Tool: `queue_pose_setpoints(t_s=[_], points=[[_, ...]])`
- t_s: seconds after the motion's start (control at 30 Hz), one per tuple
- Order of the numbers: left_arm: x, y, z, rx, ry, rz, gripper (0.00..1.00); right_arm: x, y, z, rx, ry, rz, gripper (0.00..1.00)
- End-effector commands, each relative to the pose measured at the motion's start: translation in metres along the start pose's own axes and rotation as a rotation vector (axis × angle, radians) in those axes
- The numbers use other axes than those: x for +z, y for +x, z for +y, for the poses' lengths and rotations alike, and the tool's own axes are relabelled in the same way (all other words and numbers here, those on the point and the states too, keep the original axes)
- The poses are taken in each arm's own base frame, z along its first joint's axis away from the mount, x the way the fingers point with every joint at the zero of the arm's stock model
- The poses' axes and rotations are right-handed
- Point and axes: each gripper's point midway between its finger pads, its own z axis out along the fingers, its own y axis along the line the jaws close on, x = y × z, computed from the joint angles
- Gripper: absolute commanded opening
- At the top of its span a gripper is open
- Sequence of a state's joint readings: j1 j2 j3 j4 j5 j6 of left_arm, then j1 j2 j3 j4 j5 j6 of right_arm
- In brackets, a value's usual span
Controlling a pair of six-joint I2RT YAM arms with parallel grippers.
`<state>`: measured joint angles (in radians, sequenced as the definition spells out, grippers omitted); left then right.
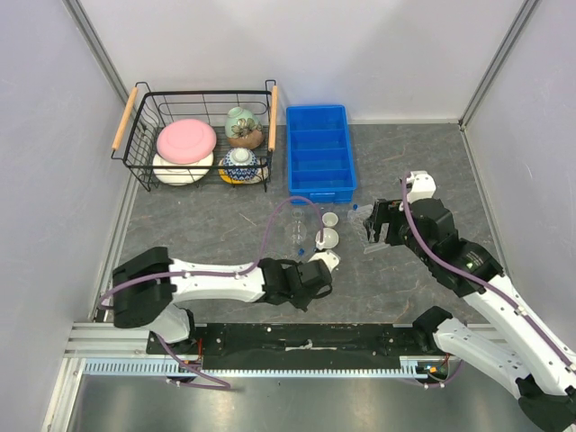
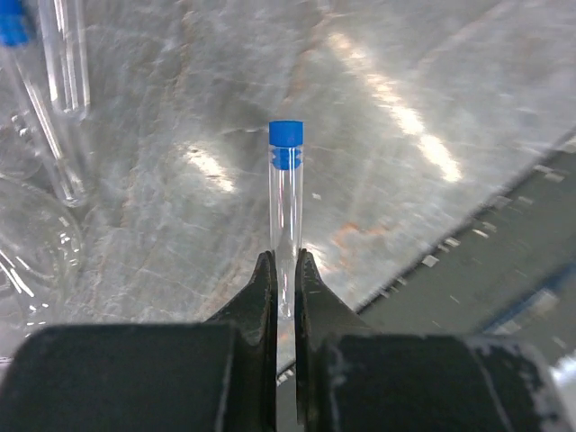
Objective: Organize the chemistry lab equipment
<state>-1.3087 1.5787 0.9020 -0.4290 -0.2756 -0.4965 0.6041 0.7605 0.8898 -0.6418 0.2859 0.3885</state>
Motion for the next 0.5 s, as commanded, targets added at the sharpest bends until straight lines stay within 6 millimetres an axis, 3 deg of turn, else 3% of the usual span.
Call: queue_pose_setpoints(t_s=[0.0, 0.07, 0.1, 0.13, 0.17, 0.2, 0.27, 0.3, 0.47], points=[[-0.042, -0.032, -0.038, 0.056, 0.350, -0.079, 0.02, -0.023, -0.014, 0.031, 0.007, -0.175, 0.016, 0.88], [-0.063, -0.052, -0.039, 0.035, 0.459, -0.163, 0.02, -0.034, -0.006, 0.056, -0.003, -0.328, 0.066, 0.86], [-0.077, -0.054, -0.048, 0.038, 0.565, -0.170, 0.02, -0.038, -0.002, 0.064, -0.009, -0.379, 0.085, 0.85], [-0.084, -0.056, -0.048, 0.030, 0.611, -0.187, 0.02, -0.041, 0.002, 0.072, -0.011, -0.432, 0.114, 0.84], [-0.096, -0.072, -0.041, 0.006, 0.643, -0.253, 0.02, -0.050, 0.007, 0.085, -0.014, -0.520, 0.146, 0.84], [-0.109, -0.071, -0.047, 0.014, 0.734, -0.255, 0.02, -0.056, 0.008, 0.093, -0.011, -0.573, 0.159, 0.83], [-0.121, -0.080, -0.037, -0.019, 0.794, -0.290, 0.02, -0.071, 0.010, 0.111, 0.001, -0.703, 0.186, 0.82], [-0.135, -0.082, -0.044, 0.004, 0.888, -0.309, 0.02, -0.076, 0.011, 0.117, 0.009, -0.742, 0.195, 0.82], [-0.162, -0.089, -0.049, 0.016, 1.074, -0.350, 0.02, -0.101, 0.010, 0.141, 0.052, -0.938, 0.220, 0.81]])
